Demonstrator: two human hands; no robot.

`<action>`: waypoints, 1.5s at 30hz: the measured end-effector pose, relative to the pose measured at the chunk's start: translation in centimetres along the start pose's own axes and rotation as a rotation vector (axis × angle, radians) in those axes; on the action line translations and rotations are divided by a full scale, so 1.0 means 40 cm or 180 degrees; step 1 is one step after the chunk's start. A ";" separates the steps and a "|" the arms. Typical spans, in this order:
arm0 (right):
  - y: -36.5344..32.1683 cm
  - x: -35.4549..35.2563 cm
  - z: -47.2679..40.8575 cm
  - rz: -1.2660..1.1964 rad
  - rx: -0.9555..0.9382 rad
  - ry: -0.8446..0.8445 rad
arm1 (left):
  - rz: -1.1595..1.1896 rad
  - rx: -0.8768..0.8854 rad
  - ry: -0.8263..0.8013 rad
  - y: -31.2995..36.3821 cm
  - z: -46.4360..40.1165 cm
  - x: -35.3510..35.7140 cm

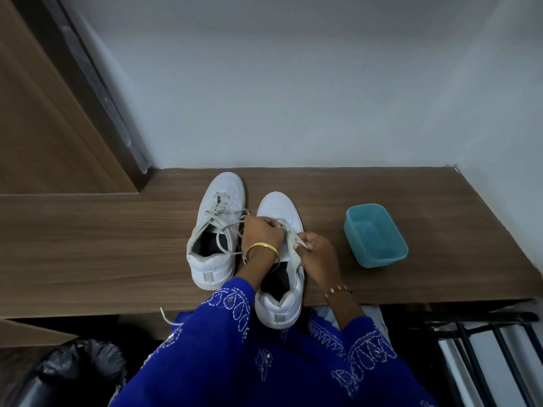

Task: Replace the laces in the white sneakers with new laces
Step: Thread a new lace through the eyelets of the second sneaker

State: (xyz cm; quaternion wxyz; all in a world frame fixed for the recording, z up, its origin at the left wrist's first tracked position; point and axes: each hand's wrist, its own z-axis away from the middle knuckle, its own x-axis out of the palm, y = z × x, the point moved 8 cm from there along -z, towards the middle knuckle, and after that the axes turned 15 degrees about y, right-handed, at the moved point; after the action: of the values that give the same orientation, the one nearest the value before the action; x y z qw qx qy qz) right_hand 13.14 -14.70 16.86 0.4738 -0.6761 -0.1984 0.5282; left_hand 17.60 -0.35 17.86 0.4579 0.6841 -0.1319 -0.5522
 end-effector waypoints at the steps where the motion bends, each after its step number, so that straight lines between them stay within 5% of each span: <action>1: -0.003 -0.001 0.004 0.0031 -0.0039 0.0017 | -0.0091 0.0060 -0.0025 0.007 0.003 -0.003; 6: -0.051 -0.006 0.047 0.0736 -0.0908 0.0336 | -0.0727 0.0522 -0.0294 0.024 0.008 0.002; 13: -0.086 0.020 0.073 0.1167 -0.1450 0.0350 | -0.0685 0.0537 -0.0529 0.005 -0.010 0.022; 30: -0.082 0.010 0.059 0.0822 -0.1195 0.0357 | -0.0094 0.0026 -0.0887 -0.026 -0.041 0.043; 40: -0.077 0.018 0.057 0.1098 -0.1157 0.0217 | 0.0369 0.0089 -0.0653 -0.029 -0.029 0.035; 43: -0.057 0.009 0.043 0.0632 -0.0798 0.0056 | 0.0297 0.0434 -0.0623 -0.021 -0.025 0.028; 45: -0.021 0.003 0.018 -0.0128 0.0014 -0.0264 | 0.0175 0.0683 -0.0552 -0.020 -0.018 0.024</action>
State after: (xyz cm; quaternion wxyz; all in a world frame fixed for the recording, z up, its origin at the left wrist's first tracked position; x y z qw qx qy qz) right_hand 12.74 -13.89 17.52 0.4772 -0.6485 -0.2304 0.5465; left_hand 18.33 -0.23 16.63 0.3840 0.6750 -0.2480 -0.5792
